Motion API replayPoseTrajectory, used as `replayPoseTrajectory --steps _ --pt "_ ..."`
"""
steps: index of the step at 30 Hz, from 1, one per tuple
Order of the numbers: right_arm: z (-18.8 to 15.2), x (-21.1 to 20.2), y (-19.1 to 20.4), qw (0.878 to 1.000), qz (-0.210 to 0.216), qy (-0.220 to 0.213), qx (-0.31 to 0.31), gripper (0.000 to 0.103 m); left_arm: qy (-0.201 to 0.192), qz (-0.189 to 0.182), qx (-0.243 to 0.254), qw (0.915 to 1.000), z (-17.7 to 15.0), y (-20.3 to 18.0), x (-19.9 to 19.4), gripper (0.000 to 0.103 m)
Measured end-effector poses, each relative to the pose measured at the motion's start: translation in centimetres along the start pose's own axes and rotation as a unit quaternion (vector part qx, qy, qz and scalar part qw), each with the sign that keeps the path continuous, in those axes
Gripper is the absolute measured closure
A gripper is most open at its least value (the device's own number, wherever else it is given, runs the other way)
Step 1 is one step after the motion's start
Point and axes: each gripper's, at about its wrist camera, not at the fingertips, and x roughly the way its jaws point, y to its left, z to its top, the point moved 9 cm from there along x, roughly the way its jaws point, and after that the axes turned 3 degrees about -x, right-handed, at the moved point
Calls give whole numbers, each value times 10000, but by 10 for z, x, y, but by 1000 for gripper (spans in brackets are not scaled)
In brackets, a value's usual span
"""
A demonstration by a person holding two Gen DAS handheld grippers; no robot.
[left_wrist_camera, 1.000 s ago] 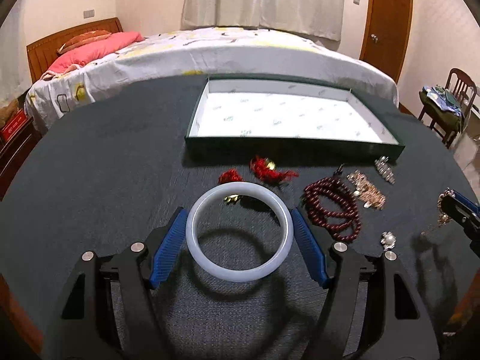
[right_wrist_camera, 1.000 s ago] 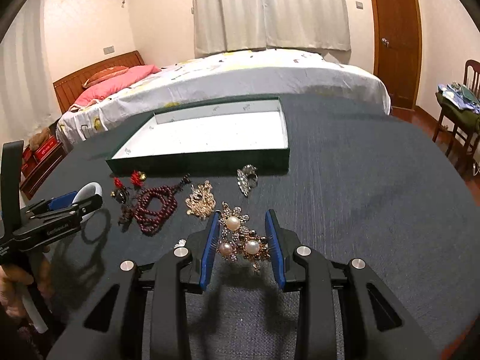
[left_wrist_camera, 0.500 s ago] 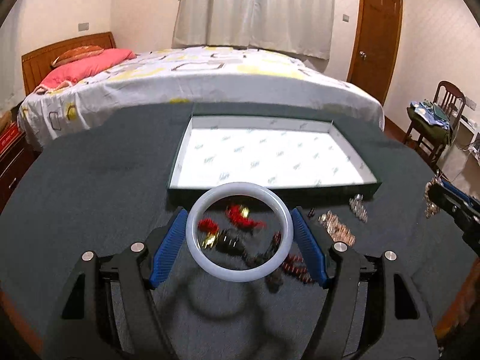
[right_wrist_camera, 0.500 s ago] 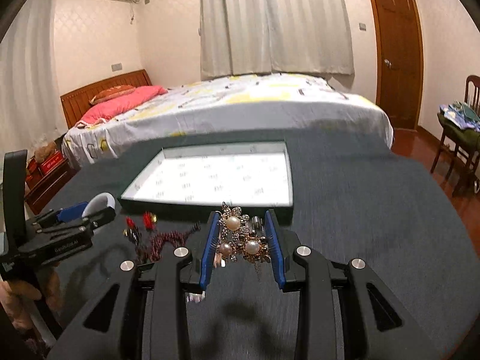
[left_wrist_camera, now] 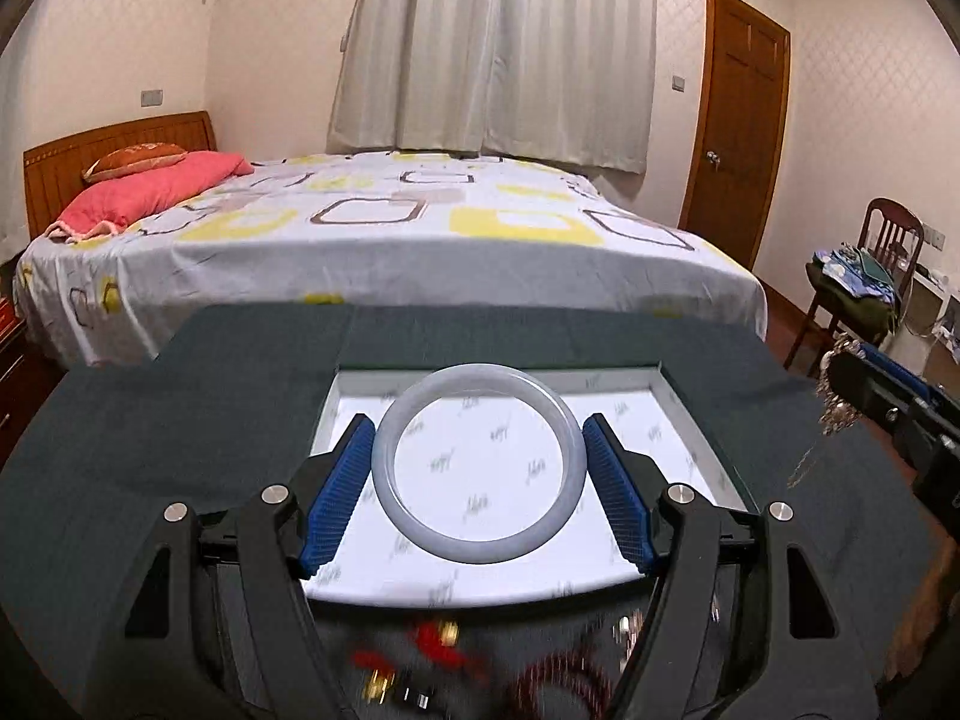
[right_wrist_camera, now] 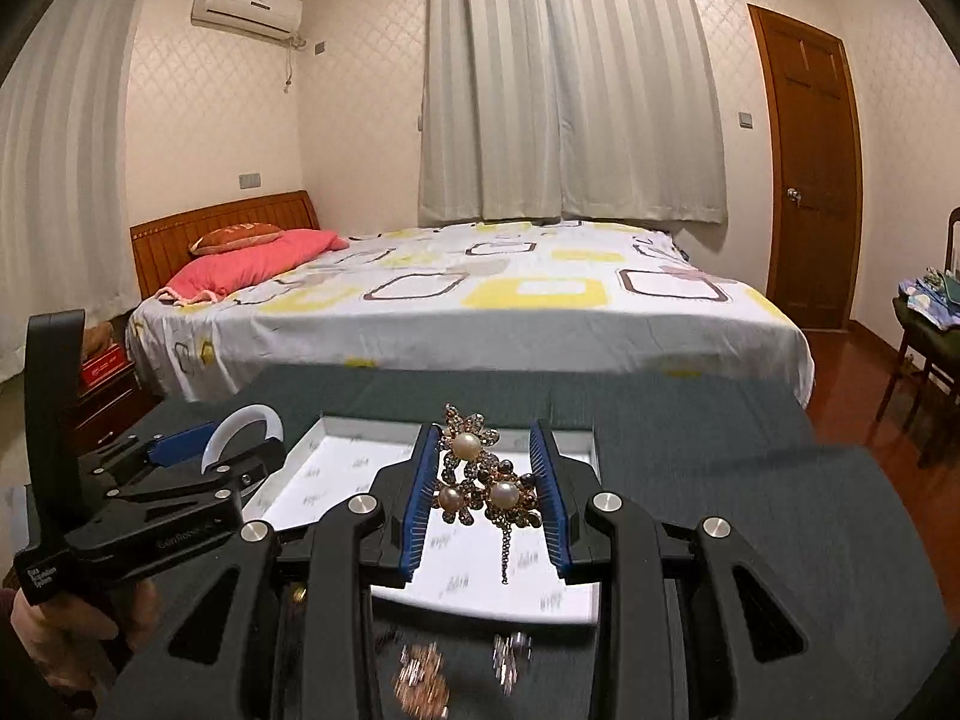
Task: Organize jewelry
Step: 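Lift the bangle with the left tool while the right tool carries the brooch over the tray, then lower into the tray and open both tools, releasing bangle and brooch, then withdraw both tools and move the right tool to the small pearl flower brooch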
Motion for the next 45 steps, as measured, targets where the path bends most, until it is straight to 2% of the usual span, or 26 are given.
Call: replayPoseTrajectory --steps 4,11,15,22,25,28,30,32,33,35,41,45 --pt "-21 39 -11 9992 30 341 207 71 212 40 10 9998 -9 -2 33 34" --pt "-70 94 -18 9929 11 1134 355 71 868 154 -49 9961 -51 10 86 34" --pt "-93 107 -15 9882 17 1495 345 71 1275 139 -90 9917 -70 13 105 34" --pt "-113 117 -18 9824 -8 1831 365 71 1661 98 -208 9858 -89 18 119 34" --pt "-112 116 -15 9822 0 1854 305 71 1582 114 -153 9872 -87 17 117 31" --pt "-112 118 -16 9820 -17 1861 318 70 1553 114 -143 9877 -85 16 117 23" --pt "-112 118 -18 9823 -21 1841 344 69 1523 98 -154 9882 -84 16 117 23" --pt "-108 117 -18 9834 6 1762 429 49 1504 64 -196 9884 -83 16 114 22" --pt "-105 116 -19 9843 -4 1703 453 45 1476 47 -212 9888 -81 16 114 22" --pt "-101 114 -19 9858 4 1616 446 44 1402 37 -227 9899 -78 15 110 16" --pt "-82 89 -12 9910 -38 1285 374 44 1066 -40 -331 9937 -64 13 90 15" --pt "-73 59 -4 9949 -130 971 240 44 651 70 -277 9975 -54 13 62 15"
